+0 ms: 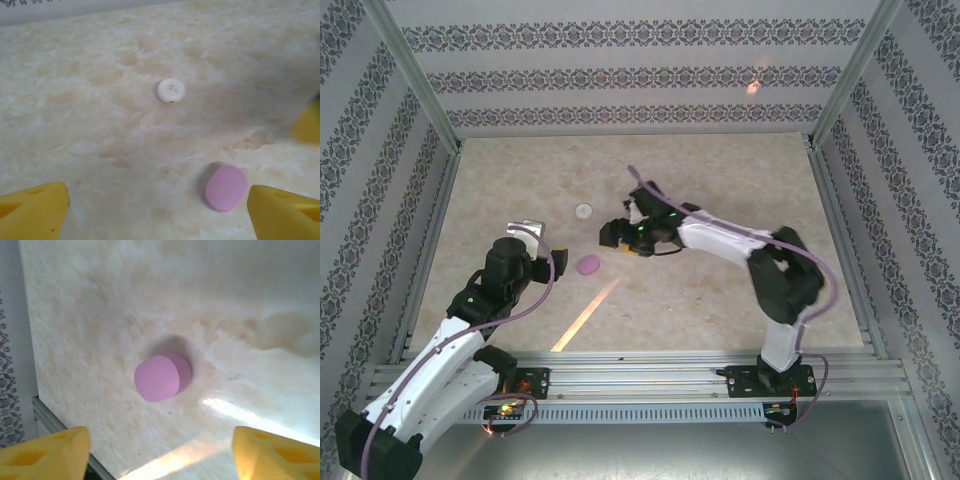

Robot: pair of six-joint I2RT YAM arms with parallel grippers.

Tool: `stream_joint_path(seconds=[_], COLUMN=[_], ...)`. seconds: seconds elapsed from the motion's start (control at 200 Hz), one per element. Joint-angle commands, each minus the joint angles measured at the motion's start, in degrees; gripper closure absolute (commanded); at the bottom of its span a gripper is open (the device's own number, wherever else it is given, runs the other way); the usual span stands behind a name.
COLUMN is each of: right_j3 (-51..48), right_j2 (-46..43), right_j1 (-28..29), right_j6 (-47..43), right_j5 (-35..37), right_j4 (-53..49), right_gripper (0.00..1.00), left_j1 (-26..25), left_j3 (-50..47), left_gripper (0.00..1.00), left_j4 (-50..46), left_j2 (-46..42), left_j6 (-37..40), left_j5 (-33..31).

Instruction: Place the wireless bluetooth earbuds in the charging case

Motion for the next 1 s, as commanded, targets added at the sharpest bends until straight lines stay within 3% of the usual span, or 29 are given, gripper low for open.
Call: stream_joint_path(seconds=[0.0,0.16,0.215,0.39,0.485,0.57,0.684,0.994], right_j3=[-3.54,-16.19,-22.25,-43.95,-51.03,-53.14,-53.13,-57.96], right_j2=[-12.10,-31.03,-36.65,-51.38,-55.82,-56.88,-54.05,-41.92], right_j1=[-3.13,-9.05,-11.95,-22.42,-26.57,-29.02,-31.91,-35.00], right_j6=[-10.76,-20.03,-22.17,-28.83,-31.64,-32.26,-35.44,-37.72], right_j5=[12.79,27.79,32.06,38.58,39.24,40.99,40.07,37.10], right_j4=[-7.48,-3.33,0.22,17.83,24.58,26.31,28.15,46.49], right_gripper=[0.18,0.12,0.05,0.02,0.02,0.02,0.02,0.02], left_j1=[4.58,13.60,15.79,19.83,20.18,20.21,20.19,20.22], left_j3=[3.59,5.03,3.61,-4.31,-9.44,-12.62,-14.88,-16.64], left_gripper=[0.06,0.00,0.00,0.00,0.00,0.00,0.00,0.00], left_j4=[2.92,10.65,15.97,33.43,44.12,51.34,59.77,65.50], left_j2=[3.96,9.28,9.96,15.01,19.89,23.81,28.52,32.88], left_j6=[2.77,0.79,0.40,3.75,9.97,14.10,12.42,12.09], left_j5=[1.56,9.69,10.46,6.70,7.40,8.06,5.80,3.43])
